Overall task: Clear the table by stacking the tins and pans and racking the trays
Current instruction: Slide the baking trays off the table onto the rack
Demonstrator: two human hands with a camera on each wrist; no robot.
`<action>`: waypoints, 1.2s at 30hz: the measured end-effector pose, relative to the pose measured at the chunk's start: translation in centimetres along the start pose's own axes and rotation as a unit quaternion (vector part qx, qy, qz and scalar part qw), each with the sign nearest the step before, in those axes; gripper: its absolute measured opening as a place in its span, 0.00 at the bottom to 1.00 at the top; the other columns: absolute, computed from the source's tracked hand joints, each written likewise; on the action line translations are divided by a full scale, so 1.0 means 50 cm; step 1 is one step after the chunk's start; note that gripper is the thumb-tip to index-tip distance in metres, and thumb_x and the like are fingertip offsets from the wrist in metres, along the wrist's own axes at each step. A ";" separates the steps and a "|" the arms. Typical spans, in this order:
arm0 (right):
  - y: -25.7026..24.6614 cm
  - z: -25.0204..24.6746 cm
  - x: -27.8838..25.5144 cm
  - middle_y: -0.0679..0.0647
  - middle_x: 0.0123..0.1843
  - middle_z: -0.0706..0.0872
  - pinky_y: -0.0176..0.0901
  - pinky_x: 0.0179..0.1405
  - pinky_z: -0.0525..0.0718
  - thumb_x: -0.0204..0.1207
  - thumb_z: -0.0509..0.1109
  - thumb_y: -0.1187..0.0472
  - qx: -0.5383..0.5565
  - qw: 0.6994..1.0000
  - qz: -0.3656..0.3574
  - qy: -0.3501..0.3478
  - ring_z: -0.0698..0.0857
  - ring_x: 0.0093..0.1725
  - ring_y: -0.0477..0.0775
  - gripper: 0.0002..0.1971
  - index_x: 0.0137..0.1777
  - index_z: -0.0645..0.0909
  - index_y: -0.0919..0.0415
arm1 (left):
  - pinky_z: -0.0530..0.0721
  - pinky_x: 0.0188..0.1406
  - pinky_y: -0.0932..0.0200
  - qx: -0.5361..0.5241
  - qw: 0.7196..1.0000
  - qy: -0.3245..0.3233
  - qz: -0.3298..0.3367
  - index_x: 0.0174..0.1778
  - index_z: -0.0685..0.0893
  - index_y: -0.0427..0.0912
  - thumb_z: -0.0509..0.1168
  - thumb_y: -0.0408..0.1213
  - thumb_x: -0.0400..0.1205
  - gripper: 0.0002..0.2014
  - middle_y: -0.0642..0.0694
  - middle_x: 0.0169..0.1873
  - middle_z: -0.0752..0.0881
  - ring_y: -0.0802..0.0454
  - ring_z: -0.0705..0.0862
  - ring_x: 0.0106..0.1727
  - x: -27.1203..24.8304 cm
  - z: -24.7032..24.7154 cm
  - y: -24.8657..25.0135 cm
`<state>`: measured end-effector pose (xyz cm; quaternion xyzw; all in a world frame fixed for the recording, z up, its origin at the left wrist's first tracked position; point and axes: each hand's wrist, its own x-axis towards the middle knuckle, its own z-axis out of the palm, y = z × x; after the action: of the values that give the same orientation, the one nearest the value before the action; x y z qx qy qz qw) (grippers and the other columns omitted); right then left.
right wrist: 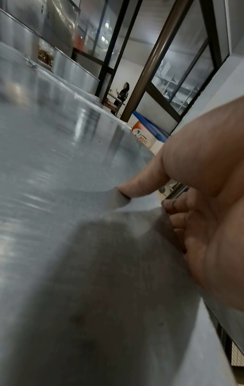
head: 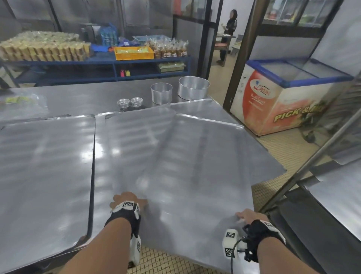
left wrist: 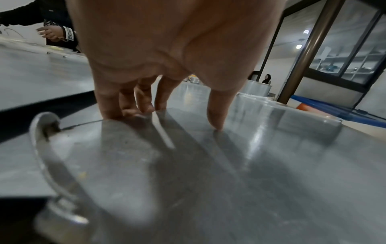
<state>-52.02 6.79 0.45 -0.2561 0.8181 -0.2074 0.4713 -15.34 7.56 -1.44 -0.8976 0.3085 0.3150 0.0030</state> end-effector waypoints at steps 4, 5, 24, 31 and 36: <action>-0.010 -0.003 0.037 0.62 0.34 0.85 0.51 0.36 0.82 0.70 0.75 0.65 0.016 0.999 0.025 0.045 0.84 0.31 0.60 0.10 0.38 0.80 0.75 | 0.89 0.54 0.47 -0.073 0.997 -0.026 -0.012 0.52 0.80 0.34 0.82 0.62 0.58 0.39 0.38 0.47 0.86 0.38 0.87 0.47 0.002 0.005 0.011; -0.013 -0.001 0.038 0.64 0.35 0.85 0.52 0.37 0.84 0.69 0.75 0.65 0.021 0.998 0.025 0.053 0.86 0.33 0.62 0.11 0.40 0.80 0.74 | 0.89 0.55 0.47 -0.095 0.995 -0.034 -0.020 0.53 0.79 0.33 0.82 0.62 0.61 0.39 0.37 0.50 0.86 0.38 0.87 0.49 -0.001 0.001 0.013; -0.081 0.070 -0.058 0.63 0.37 0.88 0.50 0.34 0.85 0.64 0.73 0.58 0.003 0.998 -0.053 0.036 0.89 0.35 0.61 0.12 0.39 0.81 0.69 | 0.91 0.49 0.48 -0.356 0.931 0.032 -0.069 0.55 0.85 0.31 0.86 0.56 0.56 0.40 0.37 0.47 0.91 0.39 0.90 0.44 -0.046 -0.035 -0.136; -0.085 0.184 -0.083 0.64 0.43 0.90 0.56 0.45 0.89 0.60 0.73 0.53 -0.070 0.993 -0.098 -0.017 0.90 0.40 0.64 0.19 0.45 0.84 0.67 | 0.90 0.47 0.46 -0.409 0.904 0.066 -0.102 0.50 0.85 0.30 0.86 0.49 0.60 0.33 0.35 0.43 0.89 0.38 0.89 0.40 -0.067 -0.096 -0.280; -0.102 0.257 -0.177 0.64 0.47 0.86 0.51 0.38 0.80 0.70 0.74 0.59 -0.098 0.985 -0.134 -0.039 0.83 0.37 0.62 0.14 0.44 0.79 0.72 | 0.88 0.55 0.44 -0.437 0.884 0.087 -0.138 0.51 0.83 0.31 0.86 0.47 0.63 0.30 0.34 0.45 0.88 0.35 0.88 0.45 -0.073 -0.115 -0.400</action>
<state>-35.86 6.98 3.28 -0.4160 0.7736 -0.1775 0.4439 -3.23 24.65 1.45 -0.8651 0.0118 0.3350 -0.3732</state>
